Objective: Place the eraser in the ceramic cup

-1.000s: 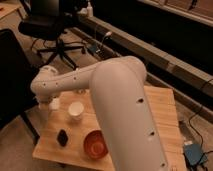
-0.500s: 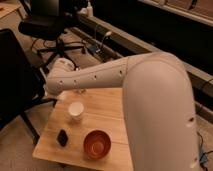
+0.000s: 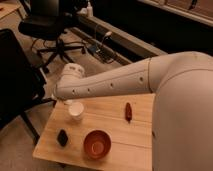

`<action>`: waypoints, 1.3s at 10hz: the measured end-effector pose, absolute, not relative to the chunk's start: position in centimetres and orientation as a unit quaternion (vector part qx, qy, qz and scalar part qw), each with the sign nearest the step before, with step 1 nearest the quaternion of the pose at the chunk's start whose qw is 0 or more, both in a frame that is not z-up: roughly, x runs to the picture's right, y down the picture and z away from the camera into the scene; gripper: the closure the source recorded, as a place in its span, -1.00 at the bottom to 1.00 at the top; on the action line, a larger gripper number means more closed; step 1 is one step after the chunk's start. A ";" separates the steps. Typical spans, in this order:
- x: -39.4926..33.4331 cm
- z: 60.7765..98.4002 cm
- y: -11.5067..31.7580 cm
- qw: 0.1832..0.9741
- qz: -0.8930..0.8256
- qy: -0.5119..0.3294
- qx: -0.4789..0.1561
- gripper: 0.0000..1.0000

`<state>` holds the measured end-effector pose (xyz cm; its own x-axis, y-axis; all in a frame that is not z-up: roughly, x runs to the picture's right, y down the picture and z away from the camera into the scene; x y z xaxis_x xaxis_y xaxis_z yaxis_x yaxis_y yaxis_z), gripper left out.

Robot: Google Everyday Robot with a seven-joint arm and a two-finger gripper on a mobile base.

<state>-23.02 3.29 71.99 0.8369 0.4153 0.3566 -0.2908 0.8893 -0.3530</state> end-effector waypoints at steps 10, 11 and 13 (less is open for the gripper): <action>-20.7 72.1 6.9 0.933 0.237 -0.231 -0.141 0.60; -20.5 72.4 7.0 0.934 0.237 -0.230 -0.140 0.60; -20.6 72.8 7.3 0.936 0.231 -0.228 -0.138 0.60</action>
<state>-20.59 7.32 72.75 0.7898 0.4946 0.3627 -0.3689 0.8555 -0.3633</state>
